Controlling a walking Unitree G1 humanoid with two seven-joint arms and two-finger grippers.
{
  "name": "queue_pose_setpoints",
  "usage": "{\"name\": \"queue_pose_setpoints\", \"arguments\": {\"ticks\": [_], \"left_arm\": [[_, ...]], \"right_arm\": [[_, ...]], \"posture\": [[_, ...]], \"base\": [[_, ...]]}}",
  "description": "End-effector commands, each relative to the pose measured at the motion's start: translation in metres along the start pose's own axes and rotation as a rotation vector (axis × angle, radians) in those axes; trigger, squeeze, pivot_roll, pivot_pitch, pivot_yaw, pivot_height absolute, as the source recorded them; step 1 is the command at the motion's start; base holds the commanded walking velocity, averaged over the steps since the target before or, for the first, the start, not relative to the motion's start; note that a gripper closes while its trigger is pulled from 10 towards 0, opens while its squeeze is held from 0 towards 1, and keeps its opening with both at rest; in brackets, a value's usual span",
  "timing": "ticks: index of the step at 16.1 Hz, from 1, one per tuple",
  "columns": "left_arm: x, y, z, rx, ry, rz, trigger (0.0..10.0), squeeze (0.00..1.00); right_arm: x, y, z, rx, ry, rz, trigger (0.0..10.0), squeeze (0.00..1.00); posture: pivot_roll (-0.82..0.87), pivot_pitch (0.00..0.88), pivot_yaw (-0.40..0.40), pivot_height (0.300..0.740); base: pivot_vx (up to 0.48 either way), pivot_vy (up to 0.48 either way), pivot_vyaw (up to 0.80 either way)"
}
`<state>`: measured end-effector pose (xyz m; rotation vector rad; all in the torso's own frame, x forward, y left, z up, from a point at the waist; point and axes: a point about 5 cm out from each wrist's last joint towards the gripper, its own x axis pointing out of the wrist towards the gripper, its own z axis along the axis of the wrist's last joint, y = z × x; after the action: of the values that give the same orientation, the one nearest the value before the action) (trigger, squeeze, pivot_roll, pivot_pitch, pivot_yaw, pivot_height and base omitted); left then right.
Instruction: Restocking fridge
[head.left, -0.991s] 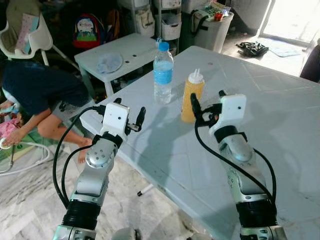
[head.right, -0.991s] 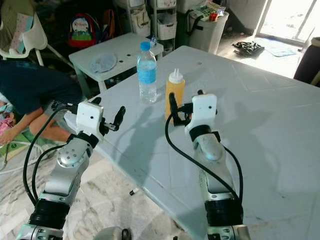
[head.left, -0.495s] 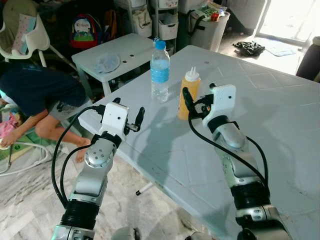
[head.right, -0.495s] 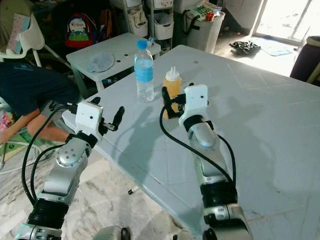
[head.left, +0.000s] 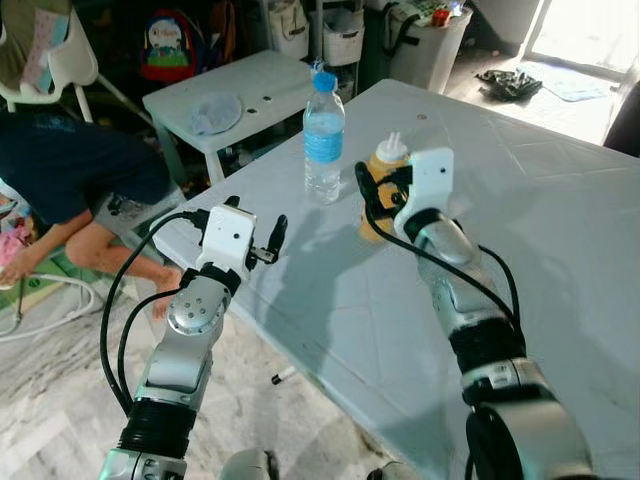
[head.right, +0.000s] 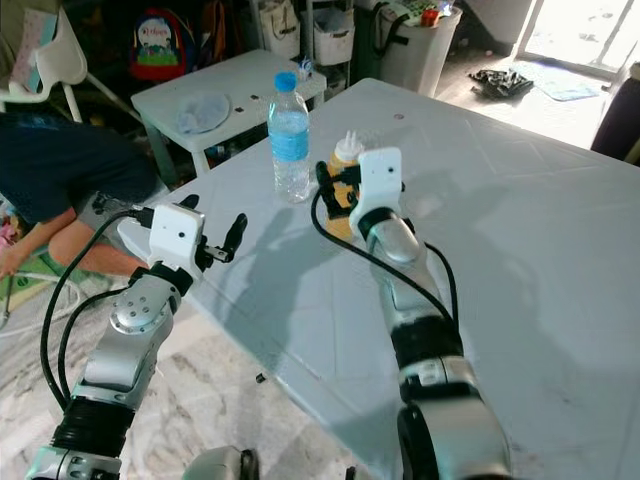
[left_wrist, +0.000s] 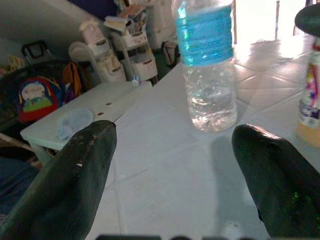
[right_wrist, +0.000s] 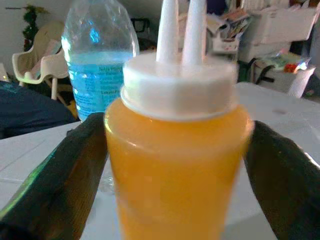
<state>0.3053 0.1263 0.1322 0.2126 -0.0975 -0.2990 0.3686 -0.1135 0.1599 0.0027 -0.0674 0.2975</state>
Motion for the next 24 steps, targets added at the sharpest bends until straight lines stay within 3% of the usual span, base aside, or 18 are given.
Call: {"name": "queue_pose_setpoints", "arguments": {"ticks": [1,6,12,13,14,15,16,18,19,21,24], "left_arm": [[0.0,0.001,0.003,0.022,-0.003,-0.003,10.0,0.0],[-0.001,0.001,0.002,0.02,0.002,0.0,10.0,0.0],[-0.003,0.005,0.002,0.003,0.017,0.037,10.0,0.0],[-0.005,0.007,0.002,0.013,0.018,0.047,10.0,0.0],[-0.012,0.011,-0.001,0.01,0.036,0.064,10.0,0.0],[-0.017,0.014,-0.002,0.006,0.048,0.086,10.0,0.0],[-0.023,0.018,-0.005,-0.013,0.066,0.105,10.0,0.0],[-0.035,0.024,-0.011,-0.065,0.101,0.167,10.0,0.0],[-0.036,0.025,-0.013,-0.066,0.109,0.176,10.0,0.0],[-0.036,0.025,-0.014,-0.072,0.108,0.203,10.0,0.0],[-0.033,0.027,-0.012,-0.072,0.105,0.211,10.0,0.0]], "right_arm": [[0.005,0.002,0.006,0.008,-0.019,0.017,0.0,0.0],[0.012,0.005,0.013,-0.049,-0.055,0.057,0.0,0.0],[0.004,0.0,0.02,-0.084,-0.109,0.026,0.0,0.0],[0.001,0.0,0.021,-0.09,-0.116,0.027,0.6,0.0],[-0.007,0.002,0.024,-0.073,-0.129,0.042,3.0,0.0],[-0.014,0.004,0.024,-0.057,-0.13,0.059,5.6,0.0],[-0.026,0.008,0.026,-0.076,-0.148,0.108,10.0,0.0],[-0.055,0.016,0.026,-0.027,-0.151,0.158,10.0,0.0],[-0.061,0.018,0.025,-0.025,-0.153,0.168,10.0,0.0],[-0.072,0.02,0.018,0.066,-0.135,0.129,10.0,0.0],[-0.077,0.024,0.021,0.093,-0.141,0.111,10.0,0.0]], "posture": [[0.07,0.049,0.045,0.74],[0.07,0.054,0.042,0.74],[0.07,0.052,0.044,0.74],[0.07,0.05,0.045,0.74],[0.06,0.047,0.05,0.74],[0.06,0.044,0.055,0.74],[0.05,0.036,0.065,0.74],[0.03,0.018,0.064,0.74],[0.03,0.013,0.06,0.74],[0.04,0.001,0.048,0.74],[0.03,0.0,0.049,0.74]], "base": [[0.0,0.0,0.0],[0.0,0.0,0.0],[0.0,0.0,0.0],[0.0,0.0,0.0],[0.0,0.0,0.0],[0.0,0.0,0.0],[0.0,0.0,0.0],[0.0,0.0,0.0],[0.0,0.0,0.0],[0.0,0.165,0.0],[0.0,0.43,0.0]]}}
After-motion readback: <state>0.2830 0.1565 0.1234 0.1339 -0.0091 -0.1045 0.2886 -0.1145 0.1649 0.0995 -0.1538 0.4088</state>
